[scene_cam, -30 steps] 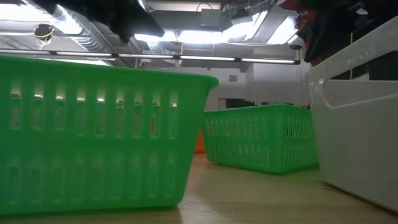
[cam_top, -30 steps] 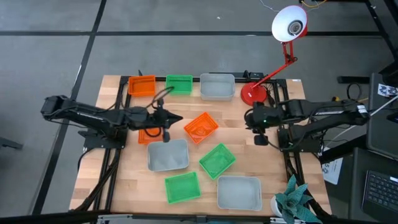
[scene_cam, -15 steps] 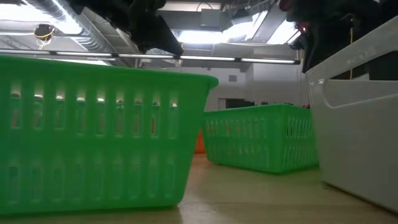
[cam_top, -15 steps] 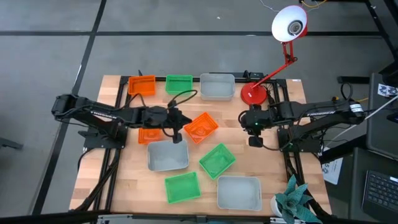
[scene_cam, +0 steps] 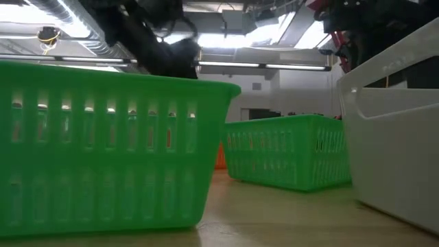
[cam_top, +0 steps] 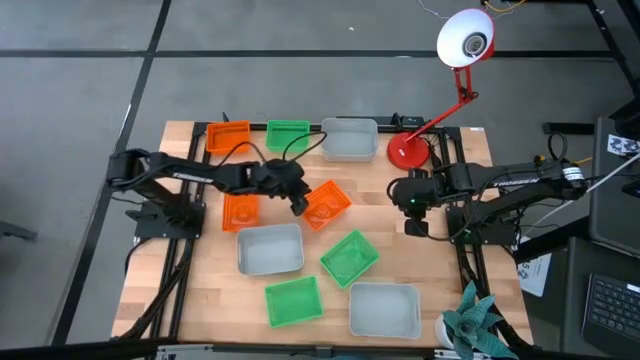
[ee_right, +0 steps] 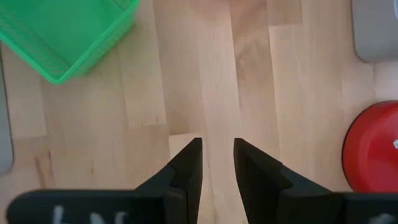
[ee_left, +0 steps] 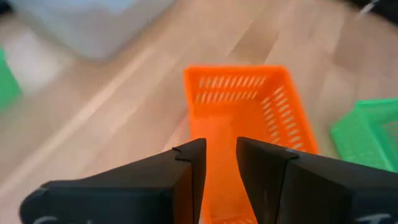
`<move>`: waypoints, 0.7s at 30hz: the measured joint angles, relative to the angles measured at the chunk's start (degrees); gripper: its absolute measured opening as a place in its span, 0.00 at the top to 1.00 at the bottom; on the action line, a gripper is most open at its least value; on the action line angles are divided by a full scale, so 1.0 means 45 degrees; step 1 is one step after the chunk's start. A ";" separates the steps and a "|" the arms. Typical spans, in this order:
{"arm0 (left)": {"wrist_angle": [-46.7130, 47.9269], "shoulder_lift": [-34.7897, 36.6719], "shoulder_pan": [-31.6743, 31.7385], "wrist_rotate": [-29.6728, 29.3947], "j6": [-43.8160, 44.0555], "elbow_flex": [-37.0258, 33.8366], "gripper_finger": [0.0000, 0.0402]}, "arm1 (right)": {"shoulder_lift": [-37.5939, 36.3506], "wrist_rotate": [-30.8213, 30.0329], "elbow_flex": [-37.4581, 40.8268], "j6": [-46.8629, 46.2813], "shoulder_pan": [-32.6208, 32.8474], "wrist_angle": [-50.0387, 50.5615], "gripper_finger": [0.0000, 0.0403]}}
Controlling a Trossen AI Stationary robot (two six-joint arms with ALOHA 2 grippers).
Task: Stack baskets by color
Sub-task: Move the orange bin to the top left of the table
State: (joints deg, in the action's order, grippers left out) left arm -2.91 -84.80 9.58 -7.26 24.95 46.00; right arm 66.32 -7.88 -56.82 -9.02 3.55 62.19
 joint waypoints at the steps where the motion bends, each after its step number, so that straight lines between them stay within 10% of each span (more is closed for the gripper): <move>1: -0.0006 -0.0237 0.0119 0.0327 0.0203 0.0000 0.80 | 0.0000 0.0000 0.0000 -0.0039 0.0000 0.0011 0.77; 21: -0.0013 -0.1146 0.0380 0.0484 0.0974 -0.0010 0.80 | 0.0000 -0.0005 0.0000 0.0083 0.0000 -0.0052 0.77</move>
State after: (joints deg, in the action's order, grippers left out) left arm -2.97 -89.95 11.29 -5.08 29.33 45.95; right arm 66.32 -7.90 -56.82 -8.65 3.55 61.95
